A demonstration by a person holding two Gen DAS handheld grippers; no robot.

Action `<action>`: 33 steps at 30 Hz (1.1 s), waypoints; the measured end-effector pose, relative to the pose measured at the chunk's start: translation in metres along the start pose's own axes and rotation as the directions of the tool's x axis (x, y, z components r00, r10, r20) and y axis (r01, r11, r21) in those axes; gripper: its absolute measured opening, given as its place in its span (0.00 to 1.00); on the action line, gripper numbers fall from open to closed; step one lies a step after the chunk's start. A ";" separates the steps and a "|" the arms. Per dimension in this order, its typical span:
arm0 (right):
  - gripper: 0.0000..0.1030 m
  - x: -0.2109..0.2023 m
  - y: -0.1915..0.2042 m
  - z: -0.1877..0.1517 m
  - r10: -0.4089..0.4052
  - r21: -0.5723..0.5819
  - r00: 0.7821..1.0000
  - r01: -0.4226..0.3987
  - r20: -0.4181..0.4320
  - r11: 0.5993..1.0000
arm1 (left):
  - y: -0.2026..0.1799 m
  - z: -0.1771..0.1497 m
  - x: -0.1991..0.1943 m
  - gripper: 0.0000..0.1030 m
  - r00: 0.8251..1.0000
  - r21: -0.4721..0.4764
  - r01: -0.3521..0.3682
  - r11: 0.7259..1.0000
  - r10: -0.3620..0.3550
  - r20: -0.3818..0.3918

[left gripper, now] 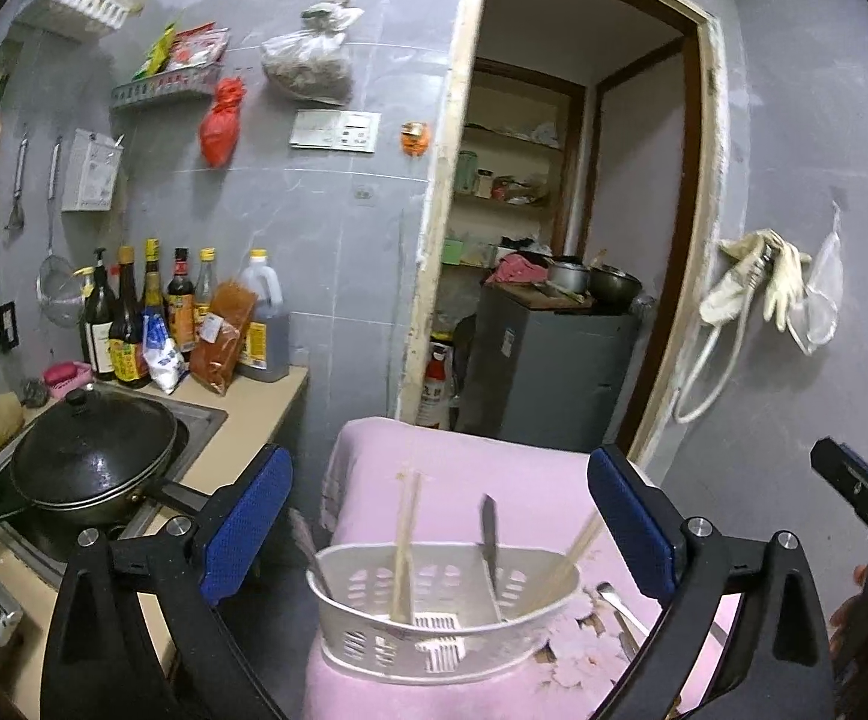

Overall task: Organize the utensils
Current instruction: 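Move the left tool back to the spoons while the right tool returns to the knife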

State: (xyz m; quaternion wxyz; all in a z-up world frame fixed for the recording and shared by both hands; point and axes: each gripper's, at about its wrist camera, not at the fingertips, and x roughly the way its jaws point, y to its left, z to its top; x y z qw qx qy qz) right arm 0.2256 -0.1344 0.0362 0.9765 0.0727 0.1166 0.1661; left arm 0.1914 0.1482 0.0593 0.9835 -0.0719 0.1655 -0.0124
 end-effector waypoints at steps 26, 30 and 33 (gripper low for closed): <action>1.00 0.001 -0.111 -0.040 -0.147 -0.101 0.961 0.126 -0.234 0.987 | -0.122 -0.083 0.051 0.94 0.984 0.070 0.050 0.996 -0.037 -0.175; 1.00 0.020 -0.127 -0.057 -0.124 -0.105 0.943 0.096 -0.309 0.990 | -0.134 -0.105 0.066 0.94 0.974 0.070 0.028 0.997 -0.011 -0.227; 1.00 0.030 -0.137 -0.071 -0.097 -0.104 0.931 0.064 -0.352 0.993 | -0.139 -0.122 0.079 0.94 0.958 0.063 0.030 0.998 -0.010 -0.288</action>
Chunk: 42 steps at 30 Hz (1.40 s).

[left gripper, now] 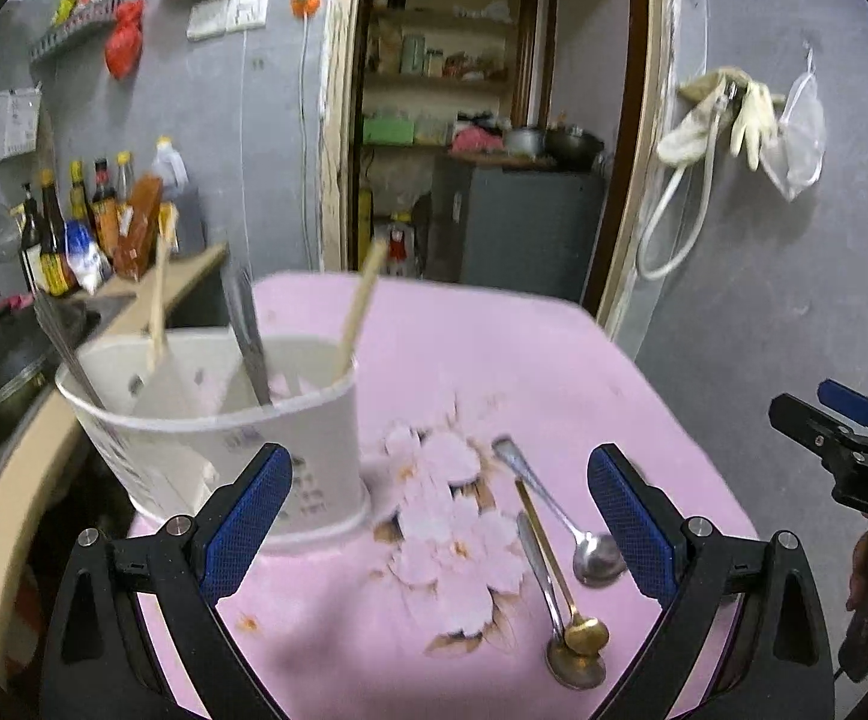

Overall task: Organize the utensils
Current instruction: 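Move the left tool back to the spoons while the right tool returns to the knife, then grasp a silver spoon with the left tool while the right tool grasps the table knife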

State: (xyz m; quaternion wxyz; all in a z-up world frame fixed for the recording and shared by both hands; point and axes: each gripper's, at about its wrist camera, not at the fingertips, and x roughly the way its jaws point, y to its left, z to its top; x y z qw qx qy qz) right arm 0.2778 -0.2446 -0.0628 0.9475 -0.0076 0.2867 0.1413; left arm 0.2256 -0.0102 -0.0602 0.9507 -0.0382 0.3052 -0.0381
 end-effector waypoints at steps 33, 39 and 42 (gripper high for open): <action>0.59 0.063 0.002 -0.057 0.098 -0.098 0.947 -0.134 -0.305 0.986 | -0.065 -0.060 0.104 0.22 0.897 0.159 0.037 0.987 0.037 -0.441; 0.59 0.065 0.011 -0.059 0.069 -0.145 0.944 -0.121 -0.323 0.982 | -0.051 -0.059 0.104 0.06 0.892 0.137 -0.013 0.990 0.073 -0.446; 0.49 0.066 0.014 -0.061 0.038 -0.174 0.947 -0.098 -0.318 0.980 | -0.045 -0.061 0.096 0.06 0.895 0.135 -0.020 0.991 0.078 -0.439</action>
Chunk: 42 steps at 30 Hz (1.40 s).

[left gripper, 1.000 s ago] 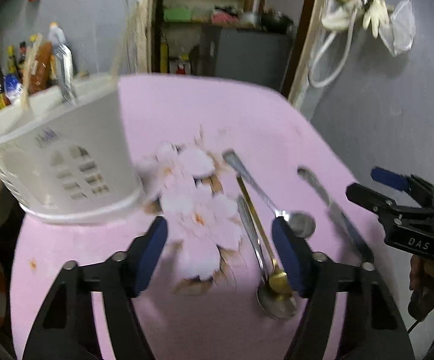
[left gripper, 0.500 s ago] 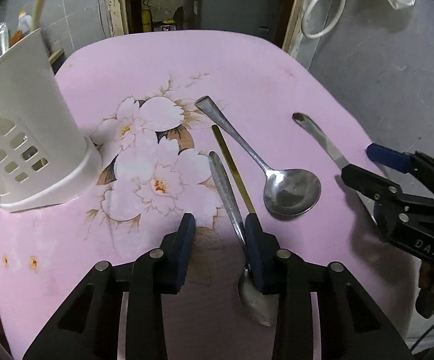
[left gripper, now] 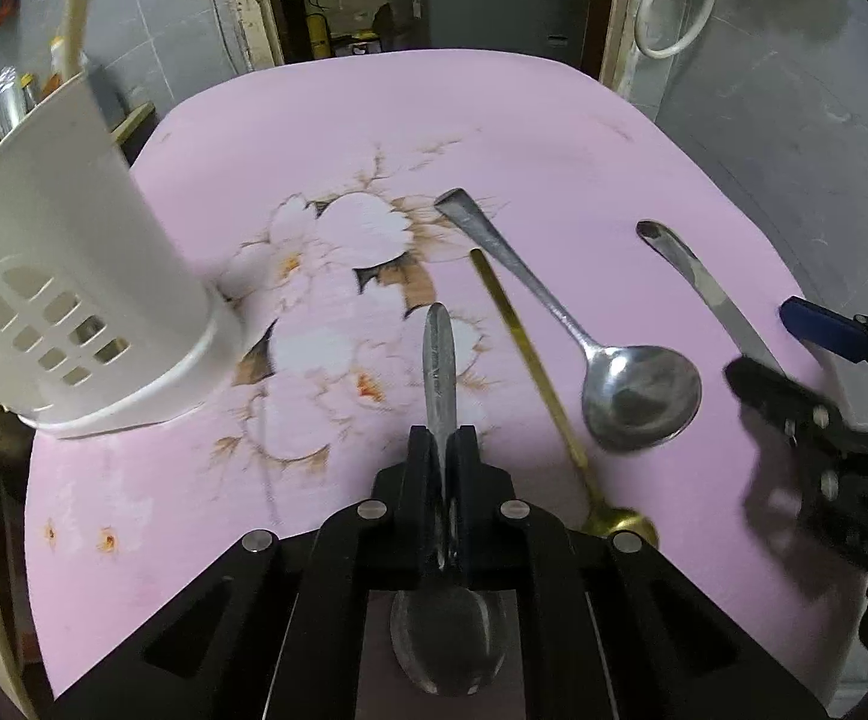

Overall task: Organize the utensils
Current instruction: 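Grasp a silver spoon with the left tool while the right tool grasps the table knife, then lift the spoon with the left tool while the right tool carries the knife to the white holder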

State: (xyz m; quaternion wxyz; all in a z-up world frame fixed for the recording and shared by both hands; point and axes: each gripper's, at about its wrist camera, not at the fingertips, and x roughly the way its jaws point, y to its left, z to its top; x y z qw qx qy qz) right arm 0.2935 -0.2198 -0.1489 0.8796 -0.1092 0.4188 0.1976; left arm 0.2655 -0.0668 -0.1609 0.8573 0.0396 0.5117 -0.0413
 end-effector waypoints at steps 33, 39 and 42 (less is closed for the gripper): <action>0.13 0.033 -0.024 0.047 0.190 0.136 0.974 -0.173 -0.124 0.976 | 0.067 -0.016 -0.038 0.06 0.997 -0.175 0.074 0.982 -0.075 0.005; 0.13 -0.005 -0.019 0.026 0.225 0.170 0.971 -0.235 0.077 0.957 | 0.081 -0.040 -0.067 0.05 0.984 -0.246 0.131 0.960 -0.096 0.151; 0.13 -0.019 -0.012 0.019 0.220 0.158 0.965 -0.241 0.142 0.958 | 0.085 -0.051 -0.075 0.05 0.978 -0.275 0.141 0.951 -0.089 0.191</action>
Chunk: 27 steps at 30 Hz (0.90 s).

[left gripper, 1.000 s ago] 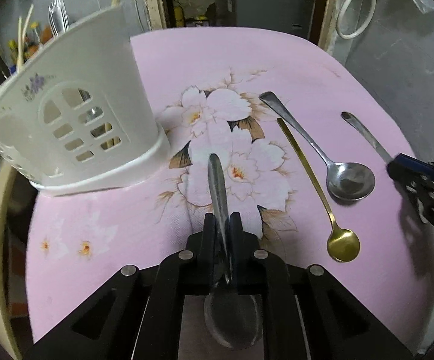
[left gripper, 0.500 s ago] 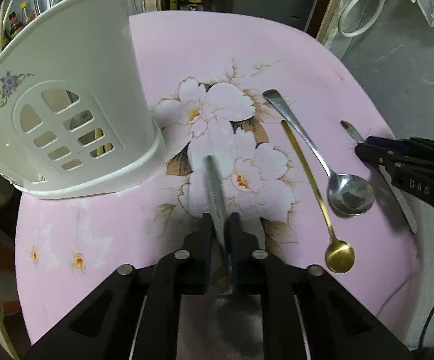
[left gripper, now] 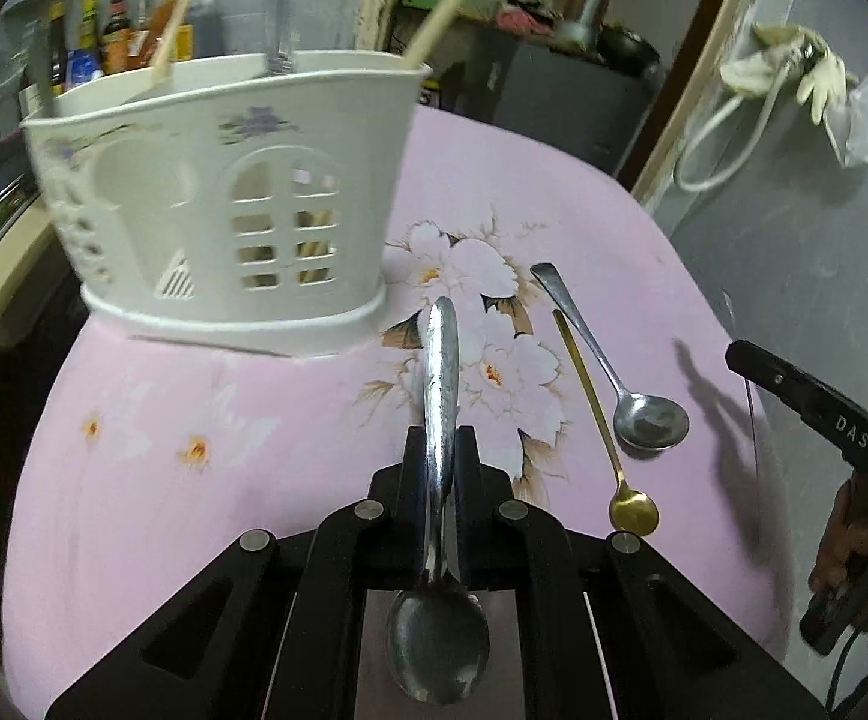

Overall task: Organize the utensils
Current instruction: 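Lift the spoon with the left tool while the right tool carries the knife to the white holder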

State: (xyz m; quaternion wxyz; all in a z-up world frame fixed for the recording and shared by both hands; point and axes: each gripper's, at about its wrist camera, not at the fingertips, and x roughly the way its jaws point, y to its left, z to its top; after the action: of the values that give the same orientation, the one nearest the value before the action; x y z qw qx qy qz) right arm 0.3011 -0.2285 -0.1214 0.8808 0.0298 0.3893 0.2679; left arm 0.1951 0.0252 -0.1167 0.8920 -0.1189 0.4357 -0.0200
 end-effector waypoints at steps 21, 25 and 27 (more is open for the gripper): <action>0.13 -0.039 0.046 -0.008 0.001 -0.036 0.982 0.006 0.187 0.999 | -0.008 -0.008 -0.050 0.00 0.976 0.006 0.017 1.000 -0.018 0.215; 0.13 -0.043 0.057 -0.009 0.001 -0.036 0.975 0.007 0.223 0.999 | -0.004 -0.008 -0.054 0.00 0.971 0.021 0.032 0.999 -0.036 0.237; 0.13 -0.046 0.063 -0.009 0.000 -0.033 0.971 0.008 0.237 0.999 | 0.000 -0.004 -0.059 0.00 0.967 0.022 0.041 0.999 -0.046 0.250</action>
State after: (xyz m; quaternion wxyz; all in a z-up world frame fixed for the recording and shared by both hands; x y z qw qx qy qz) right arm 0.2410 -0.1989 -0.0800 0.9219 0.0461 0.2768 0.2673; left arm 0.1549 0.0321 -0.0733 0.9402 -0.1226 0.3166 -0.0279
